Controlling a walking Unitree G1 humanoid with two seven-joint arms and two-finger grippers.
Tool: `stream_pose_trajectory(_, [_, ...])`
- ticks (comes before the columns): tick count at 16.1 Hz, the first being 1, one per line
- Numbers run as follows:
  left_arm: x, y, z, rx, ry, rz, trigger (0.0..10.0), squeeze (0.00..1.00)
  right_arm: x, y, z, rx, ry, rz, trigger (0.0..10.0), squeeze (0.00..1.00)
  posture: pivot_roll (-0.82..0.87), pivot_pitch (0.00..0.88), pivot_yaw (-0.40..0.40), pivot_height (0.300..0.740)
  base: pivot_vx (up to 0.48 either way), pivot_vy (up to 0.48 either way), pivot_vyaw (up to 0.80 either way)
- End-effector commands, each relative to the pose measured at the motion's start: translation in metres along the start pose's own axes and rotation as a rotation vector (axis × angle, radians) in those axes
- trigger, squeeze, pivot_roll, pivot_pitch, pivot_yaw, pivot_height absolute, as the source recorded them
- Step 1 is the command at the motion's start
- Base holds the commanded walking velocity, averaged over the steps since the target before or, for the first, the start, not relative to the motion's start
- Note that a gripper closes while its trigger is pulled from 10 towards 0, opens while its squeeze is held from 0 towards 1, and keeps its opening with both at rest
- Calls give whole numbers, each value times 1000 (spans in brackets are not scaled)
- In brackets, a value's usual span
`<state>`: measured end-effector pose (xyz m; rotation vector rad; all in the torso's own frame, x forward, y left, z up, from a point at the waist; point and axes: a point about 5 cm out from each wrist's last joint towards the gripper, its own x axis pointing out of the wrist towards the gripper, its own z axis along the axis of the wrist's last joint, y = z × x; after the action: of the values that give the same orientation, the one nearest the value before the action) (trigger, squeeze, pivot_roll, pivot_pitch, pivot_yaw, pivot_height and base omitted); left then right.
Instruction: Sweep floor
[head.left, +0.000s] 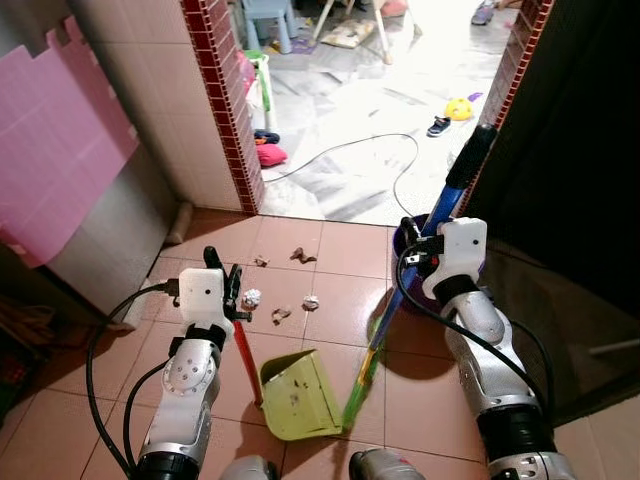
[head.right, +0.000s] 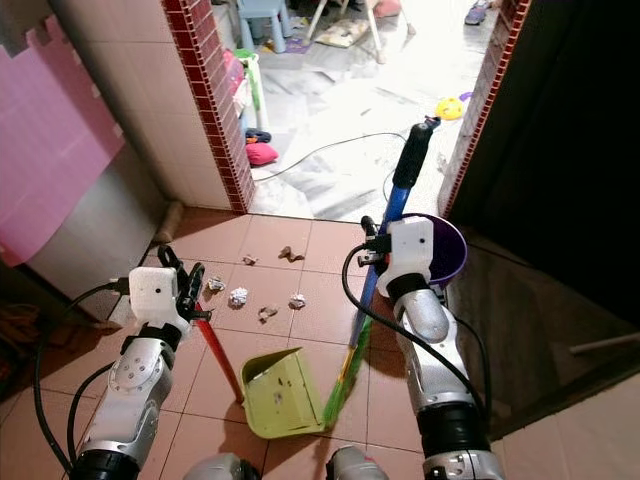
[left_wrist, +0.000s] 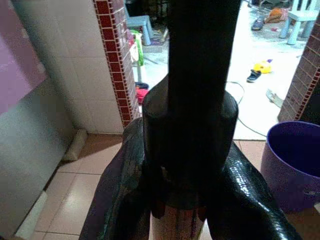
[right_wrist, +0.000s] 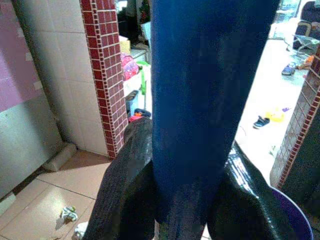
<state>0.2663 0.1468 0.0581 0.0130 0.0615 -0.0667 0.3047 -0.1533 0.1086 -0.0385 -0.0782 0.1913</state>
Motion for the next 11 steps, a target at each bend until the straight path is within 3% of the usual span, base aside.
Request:
stream_pose_trajectory(1, [0, 2, 3, 10, 5, -6, 10000, 0, 2, 0, 9, 3, -46, 6, 10000, 0, -140, 0, 79, 740, 0, 480, 0])
stream_pose_trajectory(11, [1, -1, 4, 2, 21, -14, 10000, 0, 4, -3, 12, -37, -55, -9, 10000, 0, -143, 0, 80, 740, 0, 471, 0])
